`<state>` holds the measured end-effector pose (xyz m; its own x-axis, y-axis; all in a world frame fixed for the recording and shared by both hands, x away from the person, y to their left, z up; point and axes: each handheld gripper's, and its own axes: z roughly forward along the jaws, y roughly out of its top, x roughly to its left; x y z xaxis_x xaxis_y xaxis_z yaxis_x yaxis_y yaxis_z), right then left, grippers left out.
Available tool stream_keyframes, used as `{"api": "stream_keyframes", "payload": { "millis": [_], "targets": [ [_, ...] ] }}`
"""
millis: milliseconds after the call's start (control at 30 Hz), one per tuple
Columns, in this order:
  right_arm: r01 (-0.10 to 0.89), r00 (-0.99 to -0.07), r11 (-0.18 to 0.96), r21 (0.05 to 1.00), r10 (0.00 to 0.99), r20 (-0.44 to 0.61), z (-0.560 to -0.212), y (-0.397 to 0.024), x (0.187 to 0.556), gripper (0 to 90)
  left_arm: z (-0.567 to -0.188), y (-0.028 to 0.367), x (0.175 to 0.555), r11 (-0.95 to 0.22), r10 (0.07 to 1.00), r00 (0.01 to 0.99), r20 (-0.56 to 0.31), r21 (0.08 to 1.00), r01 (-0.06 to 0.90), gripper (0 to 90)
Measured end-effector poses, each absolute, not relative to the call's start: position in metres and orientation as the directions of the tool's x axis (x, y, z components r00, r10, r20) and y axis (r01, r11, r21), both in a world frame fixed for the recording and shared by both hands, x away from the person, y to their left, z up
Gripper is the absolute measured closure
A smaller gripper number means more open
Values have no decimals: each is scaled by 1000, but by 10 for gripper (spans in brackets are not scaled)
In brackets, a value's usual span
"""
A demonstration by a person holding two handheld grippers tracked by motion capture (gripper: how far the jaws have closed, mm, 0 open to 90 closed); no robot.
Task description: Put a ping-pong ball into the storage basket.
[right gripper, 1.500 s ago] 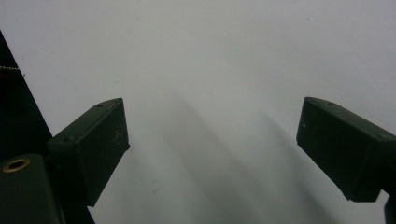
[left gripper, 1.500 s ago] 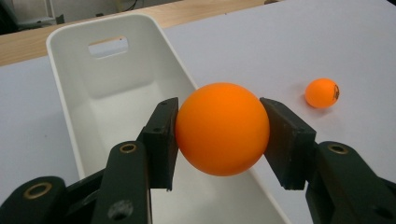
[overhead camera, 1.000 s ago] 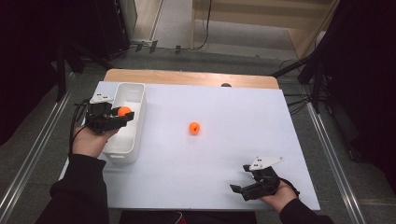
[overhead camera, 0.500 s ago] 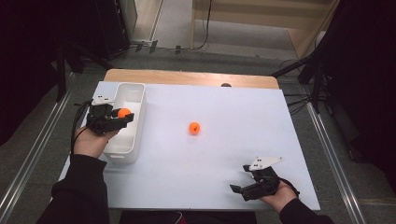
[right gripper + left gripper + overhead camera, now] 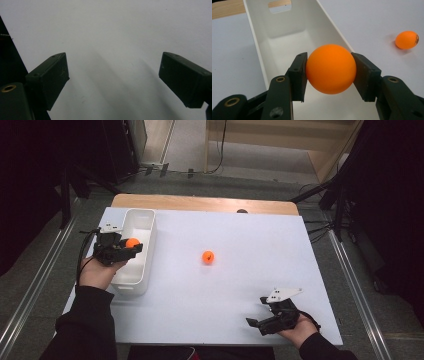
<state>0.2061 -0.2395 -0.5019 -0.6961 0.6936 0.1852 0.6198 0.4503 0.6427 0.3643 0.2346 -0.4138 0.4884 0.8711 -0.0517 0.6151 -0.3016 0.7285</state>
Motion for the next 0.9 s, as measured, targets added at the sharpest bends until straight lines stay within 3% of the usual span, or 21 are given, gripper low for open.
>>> {"api": "stream_keyframes", "payload": {
  "millis": [633, 733, 800, 900],
  "targets": [
    [615, -696, 435, 658, 691, 194, -501, -240, 208, 78, -416, 235, 366, -306, 873, 484, -57, 709, 636, 498],
    [609, -696, 424, 671, 690, 196, -499, -239, 209, 78, -416, 236, 367, -301, 871, 487, -68, 709, 638, 458],
    [610, -692, 417, 674, 695, 197, -499, -239, 211, 78, -415, 238, 367, -292, 863, 497, -89, 714, 636, 362],
    [613, -689, 419, 670, 699, 194, -499, -239, 212, 78, -414, 241, 368, -279, 850, 511, -126, 715, 641, 333]
  ]
}}
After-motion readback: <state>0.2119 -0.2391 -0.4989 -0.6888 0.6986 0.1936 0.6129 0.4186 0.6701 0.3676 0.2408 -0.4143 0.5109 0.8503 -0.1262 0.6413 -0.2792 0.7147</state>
